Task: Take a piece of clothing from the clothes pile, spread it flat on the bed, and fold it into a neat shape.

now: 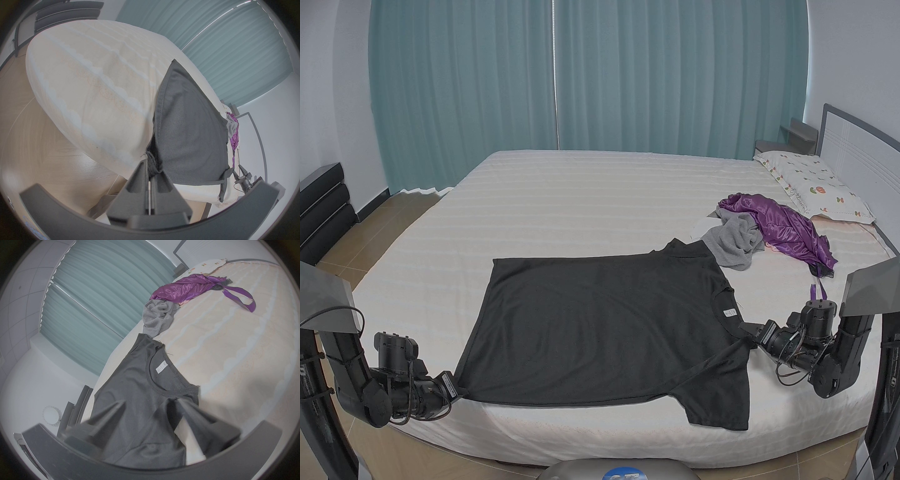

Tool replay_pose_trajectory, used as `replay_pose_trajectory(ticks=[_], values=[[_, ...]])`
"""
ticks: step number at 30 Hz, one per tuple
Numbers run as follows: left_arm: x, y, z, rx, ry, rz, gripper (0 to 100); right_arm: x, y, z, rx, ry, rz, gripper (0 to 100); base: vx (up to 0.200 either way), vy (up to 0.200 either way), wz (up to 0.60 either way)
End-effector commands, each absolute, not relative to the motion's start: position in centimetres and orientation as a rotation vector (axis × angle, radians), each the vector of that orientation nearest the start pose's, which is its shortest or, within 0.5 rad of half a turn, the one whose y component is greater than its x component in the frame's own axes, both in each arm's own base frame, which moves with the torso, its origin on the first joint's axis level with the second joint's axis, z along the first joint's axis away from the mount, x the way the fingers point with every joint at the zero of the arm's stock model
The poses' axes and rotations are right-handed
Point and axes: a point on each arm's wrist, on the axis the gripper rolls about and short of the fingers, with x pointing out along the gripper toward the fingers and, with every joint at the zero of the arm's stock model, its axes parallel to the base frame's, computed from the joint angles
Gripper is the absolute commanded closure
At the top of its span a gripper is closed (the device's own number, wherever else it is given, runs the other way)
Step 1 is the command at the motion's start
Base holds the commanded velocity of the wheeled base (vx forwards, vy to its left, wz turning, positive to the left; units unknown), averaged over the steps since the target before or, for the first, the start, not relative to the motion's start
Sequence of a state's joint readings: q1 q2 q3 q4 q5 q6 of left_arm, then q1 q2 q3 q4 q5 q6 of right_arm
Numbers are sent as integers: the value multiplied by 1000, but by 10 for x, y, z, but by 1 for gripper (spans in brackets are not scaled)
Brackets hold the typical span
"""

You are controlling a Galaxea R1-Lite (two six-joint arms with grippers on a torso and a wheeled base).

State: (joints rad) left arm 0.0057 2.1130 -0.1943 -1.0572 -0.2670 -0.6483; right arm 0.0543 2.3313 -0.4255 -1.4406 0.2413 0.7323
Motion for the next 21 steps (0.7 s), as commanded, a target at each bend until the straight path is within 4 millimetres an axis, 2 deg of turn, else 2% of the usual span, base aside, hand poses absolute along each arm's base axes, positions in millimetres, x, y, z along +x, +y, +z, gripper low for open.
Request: replay_pose_trajectory(ticks=[1, 4, 10, 16, 21], values=[[232, -5, -11, -722, 915, 44, 100, 295, 12, -3, 772, 553, 132, 0, 0, 0, 0], [232, -5, -10, -722, 910, 42, 100, 278, 10, 6, 774, 585, 178, 0, 0, 0, 0], [232, -4, -9, -721, 907, 43, 100, 250, 14, -7, 704, 710, 228, 0, 0, 0, 0], [232, -4, -9, -721, 906, 42, 100, 243, 23, -19, 699, 788, 253, 0, 0, 0, 0], [232, -4, -9, -720, 906, 41, 100, 245, 33, -30, 688, 814, 272, 0, 0, 0, 0]])
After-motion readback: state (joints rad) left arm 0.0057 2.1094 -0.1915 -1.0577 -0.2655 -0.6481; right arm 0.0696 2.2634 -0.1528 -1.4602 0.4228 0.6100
